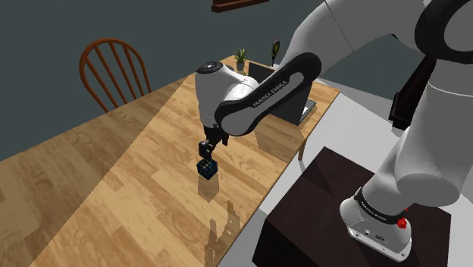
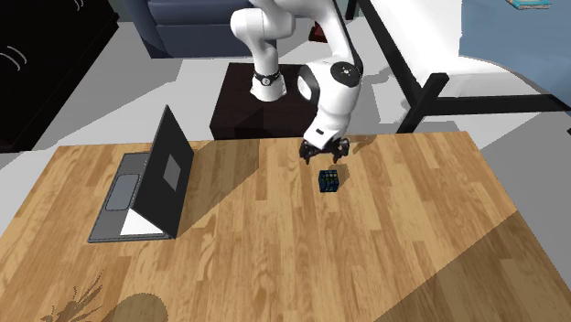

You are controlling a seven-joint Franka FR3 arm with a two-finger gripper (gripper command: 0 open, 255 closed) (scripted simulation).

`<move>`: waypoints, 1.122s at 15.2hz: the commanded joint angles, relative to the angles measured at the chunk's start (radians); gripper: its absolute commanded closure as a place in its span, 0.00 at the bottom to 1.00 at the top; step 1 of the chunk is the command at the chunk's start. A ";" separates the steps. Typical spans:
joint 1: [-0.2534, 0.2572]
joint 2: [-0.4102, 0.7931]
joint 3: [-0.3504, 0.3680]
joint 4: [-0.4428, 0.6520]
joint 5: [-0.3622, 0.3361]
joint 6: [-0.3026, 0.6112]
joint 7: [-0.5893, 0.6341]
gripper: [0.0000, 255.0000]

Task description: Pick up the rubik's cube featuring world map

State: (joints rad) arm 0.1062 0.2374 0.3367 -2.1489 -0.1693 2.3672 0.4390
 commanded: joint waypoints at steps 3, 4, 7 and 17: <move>0.046 0.154 -0.009 0.122 -0.050 0.023 0.059 0.00; 0.051 0.167 -0.011 0.133 -0.053 0.024 0.062 0.00; 0.057 0.196 -0.020 0.130 -0.069 0.054 0.073 0.00; 0.068 0.243 -0.036 0.130 -0.092 0.100 0.089 1.00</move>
State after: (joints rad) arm 0.1736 0.4796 0.3005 -2.0189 -0.2617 2.4664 0.5275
